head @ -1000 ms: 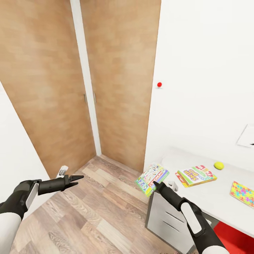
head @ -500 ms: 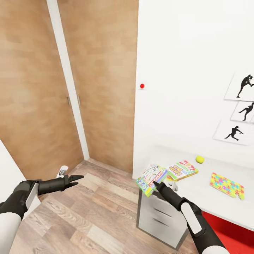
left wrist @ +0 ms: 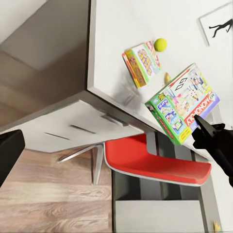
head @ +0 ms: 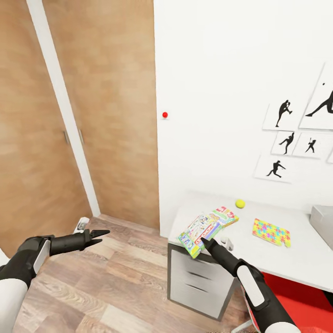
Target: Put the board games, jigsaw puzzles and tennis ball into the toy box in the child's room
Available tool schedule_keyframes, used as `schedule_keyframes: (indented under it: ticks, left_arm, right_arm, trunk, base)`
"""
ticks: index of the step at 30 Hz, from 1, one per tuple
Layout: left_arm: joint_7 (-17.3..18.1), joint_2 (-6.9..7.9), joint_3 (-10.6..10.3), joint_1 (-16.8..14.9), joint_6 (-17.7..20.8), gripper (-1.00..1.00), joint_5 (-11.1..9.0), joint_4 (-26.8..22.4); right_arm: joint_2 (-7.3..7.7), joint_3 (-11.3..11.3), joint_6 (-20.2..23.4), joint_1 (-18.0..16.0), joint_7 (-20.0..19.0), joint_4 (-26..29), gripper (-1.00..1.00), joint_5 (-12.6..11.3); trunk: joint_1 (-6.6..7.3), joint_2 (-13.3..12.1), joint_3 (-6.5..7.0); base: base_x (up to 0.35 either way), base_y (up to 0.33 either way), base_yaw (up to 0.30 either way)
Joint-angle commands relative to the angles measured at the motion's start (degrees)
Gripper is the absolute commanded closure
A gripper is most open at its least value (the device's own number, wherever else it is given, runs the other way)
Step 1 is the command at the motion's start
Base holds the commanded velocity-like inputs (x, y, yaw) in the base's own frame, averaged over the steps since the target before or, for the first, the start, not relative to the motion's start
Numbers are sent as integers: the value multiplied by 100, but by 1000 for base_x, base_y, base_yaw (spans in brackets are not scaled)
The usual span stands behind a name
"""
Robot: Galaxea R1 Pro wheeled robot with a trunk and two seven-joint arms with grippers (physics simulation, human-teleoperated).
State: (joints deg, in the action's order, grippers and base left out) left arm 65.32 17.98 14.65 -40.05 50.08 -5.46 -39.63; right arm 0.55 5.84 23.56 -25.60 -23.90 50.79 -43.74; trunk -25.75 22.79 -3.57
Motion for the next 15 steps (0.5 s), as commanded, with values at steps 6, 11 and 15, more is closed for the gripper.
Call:
schedule_keyframes:
  ticks: [6, 11, 15]
  left_arm:
    - [7, 4, 4, -3, 37, -100, -17, -1]
    - [7, 4, 3, -3, 38, -100, -17, -1]
    - [7, 4, 5, -3, 38, -100, -17, -1]
  right_arm:
    - [-3, 14, 52, -7, -10, 1, 100, -56]
    - [-3, 14, 52, -7, -10, 1, 100, -56]
    - [-3, 14, 52, -7, -10, -1, 100, -56]
  trunk:
    - [-4, 13, 17]
    - [-4, 13, 43]
    - [-4, 13, 63]
  base:
    - [0, 0, -262]
    - [0, 0, -261]
    - [0, 0, -261]
